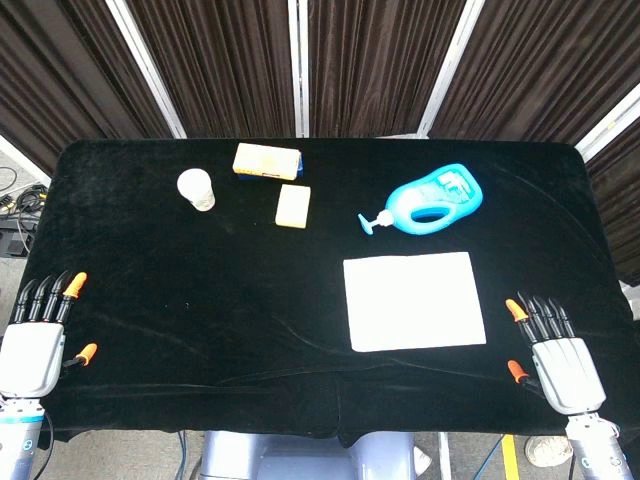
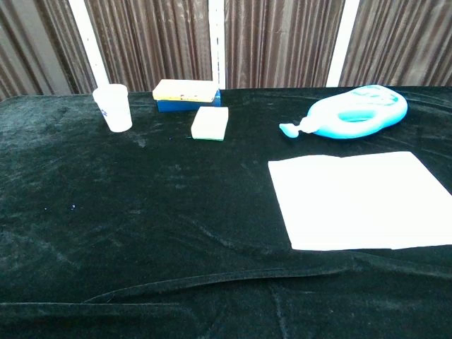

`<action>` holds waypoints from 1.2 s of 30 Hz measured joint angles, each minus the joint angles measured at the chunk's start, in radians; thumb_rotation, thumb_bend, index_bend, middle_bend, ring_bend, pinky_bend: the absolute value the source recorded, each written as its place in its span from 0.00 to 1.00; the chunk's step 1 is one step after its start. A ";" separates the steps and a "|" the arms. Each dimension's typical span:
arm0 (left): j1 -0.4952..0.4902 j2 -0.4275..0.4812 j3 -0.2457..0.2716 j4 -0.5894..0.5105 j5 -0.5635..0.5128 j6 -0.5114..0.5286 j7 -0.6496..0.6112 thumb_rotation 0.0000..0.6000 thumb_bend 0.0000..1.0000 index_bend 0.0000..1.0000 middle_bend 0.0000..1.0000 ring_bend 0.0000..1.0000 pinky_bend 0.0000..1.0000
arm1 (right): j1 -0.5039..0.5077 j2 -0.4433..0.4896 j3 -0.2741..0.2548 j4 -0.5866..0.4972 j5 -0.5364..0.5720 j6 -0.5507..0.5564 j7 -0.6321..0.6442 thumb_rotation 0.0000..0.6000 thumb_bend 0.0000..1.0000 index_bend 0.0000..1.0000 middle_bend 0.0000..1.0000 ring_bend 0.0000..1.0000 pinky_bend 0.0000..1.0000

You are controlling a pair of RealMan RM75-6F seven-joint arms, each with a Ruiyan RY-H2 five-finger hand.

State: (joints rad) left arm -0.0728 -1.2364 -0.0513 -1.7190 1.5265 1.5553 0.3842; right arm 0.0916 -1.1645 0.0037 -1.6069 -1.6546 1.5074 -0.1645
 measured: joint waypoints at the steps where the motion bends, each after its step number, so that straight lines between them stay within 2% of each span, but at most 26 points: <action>1: 0.000 0.000 0.000 0.000 -0.001 -0.001 0.000 1.00 0.16 0.00 0.00 0.00 0.00 | 0.000 0.000 0.000 0.000 0.001 -0.001 0.000 1.00 0.16 0.00 0.00 0.00 0.00; 14: -0.001 0.010 -0.006 -0.006 -0.005 0.001 -0.018 1.00 0.16 0.00 0.00 0.00 0.00 | 0.006 -0.012 0.000 0.002 0.003 -0.014 -0.006 1.00 0.16 0.00 0.00 0.00 0.00; 20: -0.001 0.018 -0.010 -0.013 -0.011 0.002 -0.032 1.00 0.16 0.00 0.00 0.00 0.00 | 0.024 -0.050 -0.002 0.002 0.003 -0.050 -0.040 1.00 0.16 0.00 0.00 0.00 0.00; 29: -0.001 0.022 -0.013 -0.016 -0.017 0.002 -0.036 1.00 0.16 0.00 0.00 0.00 0.00 | 0.081 -0.166 -0.005 -0.081 -0.028 -0.139 -0.168 1.00 0.17 0.00 0.00 0.00 0.00; 36: -0.002 0.026 -0.018 -0.013 -0.029 0.000 -0.047 1.00 0.16 0.00 0.00 0.00 0.00 | 0.132 -0.300 0.035 -0.118 0.064 -0.234 -0.280 1.00 0.12 0.00 0.00 0.00 0.00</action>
State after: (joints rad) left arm -0.0743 -1.2103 -0.0696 -1.7321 1.4973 1.5556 0.3373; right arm 0.2236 -1.4648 0.0391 -1.7245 -1.5902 1.2730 -0.4446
